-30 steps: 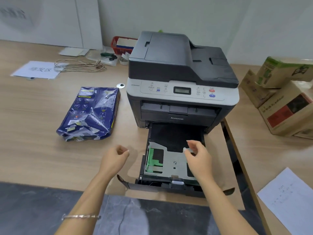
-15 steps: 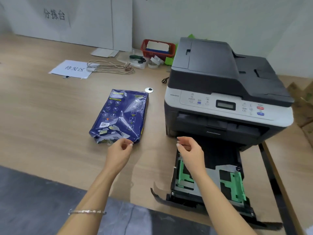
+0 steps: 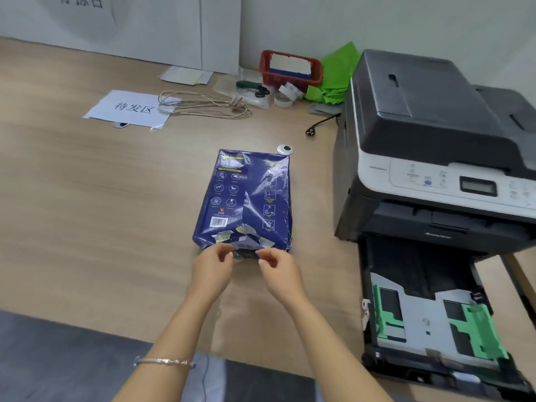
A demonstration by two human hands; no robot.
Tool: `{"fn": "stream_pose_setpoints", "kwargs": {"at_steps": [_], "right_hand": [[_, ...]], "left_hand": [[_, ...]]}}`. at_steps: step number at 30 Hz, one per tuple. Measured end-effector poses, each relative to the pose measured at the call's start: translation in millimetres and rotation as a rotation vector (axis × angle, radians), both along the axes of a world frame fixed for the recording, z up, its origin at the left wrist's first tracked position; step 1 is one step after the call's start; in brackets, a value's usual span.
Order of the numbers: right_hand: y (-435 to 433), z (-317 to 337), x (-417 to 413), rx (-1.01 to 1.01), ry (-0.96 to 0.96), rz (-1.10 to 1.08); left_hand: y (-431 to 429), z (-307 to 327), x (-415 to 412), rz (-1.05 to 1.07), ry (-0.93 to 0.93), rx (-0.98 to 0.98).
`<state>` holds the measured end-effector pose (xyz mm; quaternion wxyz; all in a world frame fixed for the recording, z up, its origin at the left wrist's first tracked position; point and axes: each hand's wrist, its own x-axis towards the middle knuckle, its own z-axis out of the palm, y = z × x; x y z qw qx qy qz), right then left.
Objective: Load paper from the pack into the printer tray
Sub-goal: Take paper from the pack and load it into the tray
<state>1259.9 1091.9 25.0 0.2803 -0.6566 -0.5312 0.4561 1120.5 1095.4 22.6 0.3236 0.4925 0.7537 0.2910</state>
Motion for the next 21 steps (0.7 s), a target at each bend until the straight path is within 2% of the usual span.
{"fn": "stream_pose_setpoints", "kwargs": {"at_steps": [5, 9, 12, 17, 21], "right_hand": [[29, -17, -31, 0.048, -0.133, 0.066], [42, -38, -26, 0.149, -0.186, 0.009], [55, -45, -17, 0.220, -0.325, -0.001], [81, -48, -3, 0.274, -0.574, 0.146], [92, -51, 2, 0.293, -0.589, 0.234]], "left_hand": [[25, -15, -1, -0.176, 0.112, 0.058], [38, -25, -4, -0.180, 0.155, 0.124], [57, -31, -11, -0.163, 0.155, 0.166], [79, -47, -23, -0.384, 0.282, 0.128], [86, -50, -30, -0.477, 0.355, 0.130]]}}
